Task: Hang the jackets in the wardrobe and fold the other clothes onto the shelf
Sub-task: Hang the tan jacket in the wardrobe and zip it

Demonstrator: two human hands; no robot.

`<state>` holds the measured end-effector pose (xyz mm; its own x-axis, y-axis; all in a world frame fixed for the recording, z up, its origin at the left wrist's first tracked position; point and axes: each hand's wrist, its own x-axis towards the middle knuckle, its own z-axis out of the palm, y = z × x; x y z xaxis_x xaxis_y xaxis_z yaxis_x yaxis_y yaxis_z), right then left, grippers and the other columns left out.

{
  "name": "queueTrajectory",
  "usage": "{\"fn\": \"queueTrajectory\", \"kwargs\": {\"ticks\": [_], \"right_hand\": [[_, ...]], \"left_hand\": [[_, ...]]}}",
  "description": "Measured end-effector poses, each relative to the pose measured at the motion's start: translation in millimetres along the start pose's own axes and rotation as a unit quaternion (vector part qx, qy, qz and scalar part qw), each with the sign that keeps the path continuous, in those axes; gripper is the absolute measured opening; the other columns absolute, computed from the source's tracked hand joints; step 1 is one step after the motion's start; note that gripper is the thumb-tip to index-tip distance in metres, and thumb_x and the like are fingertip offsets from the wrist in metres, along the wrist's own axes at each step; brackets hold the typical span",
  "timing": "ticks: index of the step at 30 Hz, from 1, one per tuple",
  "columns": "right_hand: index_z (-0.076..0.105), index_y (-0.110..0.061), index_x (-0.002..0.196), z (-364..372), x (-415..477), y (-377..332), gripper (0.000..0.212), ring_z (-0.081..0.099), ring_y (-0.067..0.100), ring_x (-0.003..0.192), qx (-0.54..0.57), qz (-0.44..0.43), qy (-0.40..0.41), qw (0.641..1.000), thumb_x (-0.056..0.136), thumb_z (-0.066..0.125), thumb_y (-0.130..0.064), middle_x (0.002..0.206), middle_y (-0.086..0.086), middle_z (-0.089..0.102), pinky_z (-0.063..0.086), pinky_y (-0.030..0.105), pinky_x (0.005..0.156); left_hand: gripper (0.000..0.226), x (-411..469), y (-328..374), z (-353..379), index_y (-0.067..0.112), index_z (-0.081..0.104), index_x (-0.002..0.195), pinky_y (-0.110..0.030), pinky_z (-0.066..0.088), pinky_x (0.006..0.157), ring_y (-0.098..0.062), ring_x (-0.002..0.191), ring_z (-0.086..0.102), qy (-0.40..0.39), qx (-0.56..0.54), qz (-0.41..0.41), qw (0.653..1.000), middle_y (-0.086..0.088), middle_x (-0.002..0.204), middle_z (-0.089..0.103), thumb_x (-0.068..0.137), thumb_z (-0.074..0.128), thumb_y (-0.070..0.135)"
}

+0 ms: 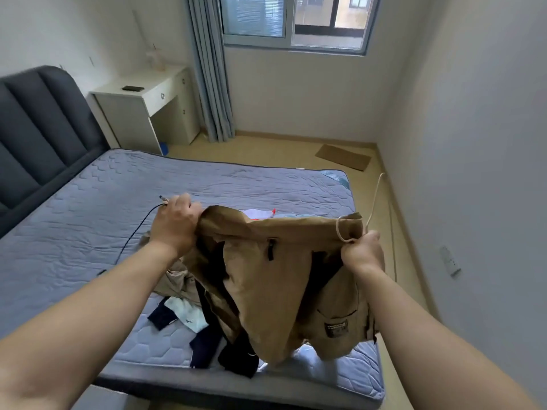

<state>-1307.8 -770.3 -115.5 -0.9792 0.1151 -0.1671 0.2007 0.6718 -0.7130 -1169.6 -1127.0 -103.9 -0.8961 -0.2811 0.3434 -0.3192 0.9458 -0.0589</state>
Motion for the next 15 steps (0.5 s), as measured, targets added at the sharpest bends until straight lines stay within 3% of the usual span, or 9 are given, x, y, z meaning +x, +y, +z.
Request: {"fn": "queueTrajectory", "kwargs": {"ticks": [3, 5, 6, 8, 10, 11, 13, 14, 15], "right_hand": [[0.039, -0.010, 0.115, -6, 1, -10, 0.030, 0.058, 0.037, 0.095, 0.005, -0.012, -0.010, 1.000, 0.088, 0.052, -0.014, 0.102, 0.011, 0.058, 0.050, 0.043, 0.083], [0.038, -0.011, 0.111, -10, 2, -15, 0.027, 0.054, 0.033, 0.087, 0.015, -0.019, -0.012, 1.000, 0.088, 0.052, -0.013, 0.094, 0.007, 0.054, 0.046, 0.040, 0.078], [0.038, -0.011, 0.110, -12, 3, -17, 0.026, 0.053, 0.030, 0.083, 0.023, -0.025, -0.011, 0.999, 0.089, 0.052, -0.012, 0.089, 0.004, 0.053, 0.044, 0.038, 0.075], [0.040, -0.011, 0.111, -14, 6, -21, 0.026, 0.051, 0.020, 0.071, 0.040, -0.034, -0.005, 0.999, 0.088, 0.053, -0.012, 0.082, 0.000, 0.050, 0.042, 0.034, 0.069], [0.044, -0.010, 0.114, -16, 8, -25, 0.029, 0.048, 0.015, 0.068, 0.051, -0.040, -0.001, 0.998, 0.087, 0.053, -0.013, 0.082, -0.001, 0.050, 0.039, 0.031, 0.060], [0.045, -0.009, 0.115, -17, 9, -26, 0.030, 0.051, 0.017, 0.071, 0.057, -0.041, -0.002, 0.997, 0.086, 0.053, -0.013, 0.083, -0.001, 0.051, 0.040, 0.031, 0.060], [0.049, -0.008, 0.115, -19, 11, -27, 0.032, 0.057, 0.026, 0.083, 0.067, -0.037, -0.006, 0.997, 0.083, 0.052, -0.013, 0.088, 0.002, 0.055, 0.046, 0.034, 0.071], [0.051, -0.008, 0.114, -20, 13, -27, 0.033, 0.060, 0.030, 0.088, 0.073, -0.033, -0.008, 0.997, 0.082, 0.052, -0.013, 0.091, 0.004, 0.058, 0.049, 0.036, 0.074], [0.053, -0.008, 0.114, -22, 14, -26, 0.034, 0.061, 0.033, 0.091, 0.078, -0.030, -0.010, 0.996, 0.080, 0.051, -0.013, 0.095, 0.008, 0.061, 0.052, 0.039, 0.077]], "left_hand": [[0.049, -3, -3, 3, 0.007, 0.052, 0.114, -0.054, 0.049, 0.083, -0.043, 0.111, 0.043, 0.039, -0.036, -0.055, 0.997, -0.021, 0.127, 0.041, 0.069, 0.069, -0.001], [0.079, -2, -1, 5, 0.015, 0.034, 0.138, -0.058, 0.038, 0.104, -0.046, 0.137, 0.024, 0.070, -0.107, -0.176, 0.976, -0.019, 0.153, 0.019, 0.068, 0.071, 0.008], [0.090, 0, 1, 6, 0.019, 0.024, 0.146, -0.059, 0.035, 0.109, -0.045, 0.144, 0.014, 0.079, -0.171, -0.270, 0.944, -0.018, 0.161, 0.007, 0.071, 0.073, 0.013], [0.107, 8, 6, 6, 0.025, 0.007, 0.156, -0.058, 0.031, 0.116, -0.044, 0.150, 0.008, 0.058, -0.298, -0.459, 0.835, -0.018, 0.166, -0.007, 0.078, 0.080, 0.029], [0.114, 15, 10, 8, 0.020, 0.009, 0.159, -0.056, 0.032, 0.117, -0.044, 0.148, 0.023, 0.006, -0.405, -0.573, 0.713, -0.020, 0.166, 0.007, 0.076, 0.083, 0.047], [0.109, 18, 11, 12, 0.016, 0.024, 0.156, -0.057, 0.041, 0.110, -0.042, 0.140, 0.040, -0.016, -0.475, -0.587, 0.655, -0.020, 0.160, 0.029, 0.072, 0.084, 0.052], [0.084, 19, 12, 16, 0.012, 0.054, 0.135, -0.050, 0.057, 0.086, -0.035, 0.111, 0.064, -0.054, -0.623, -0.537, 0.566, -0.015, 0.129, 0.063, 0.069, 0.084, 0.055], [0.076, 19, 12, 17, 0.012, 0.061, 0.126, -0.043, 0.058, 0.079, -0.032, 0.103, 0.067, -0.059, -0.662, -0.494, 0.560, -0.014, 0.120, 0.068, 0.068, 0.082, 0.056], [0.072, 20, 12, 17, 0.015, 0.066, 0.120, -0.039, 0.057, 0.077, -0.030, 0.101, 0.069, -0.054, -0.676, -0.454, 0.578, -0.013, 0.117, 0.071, 0.065, 0.081, 0.057]]}}
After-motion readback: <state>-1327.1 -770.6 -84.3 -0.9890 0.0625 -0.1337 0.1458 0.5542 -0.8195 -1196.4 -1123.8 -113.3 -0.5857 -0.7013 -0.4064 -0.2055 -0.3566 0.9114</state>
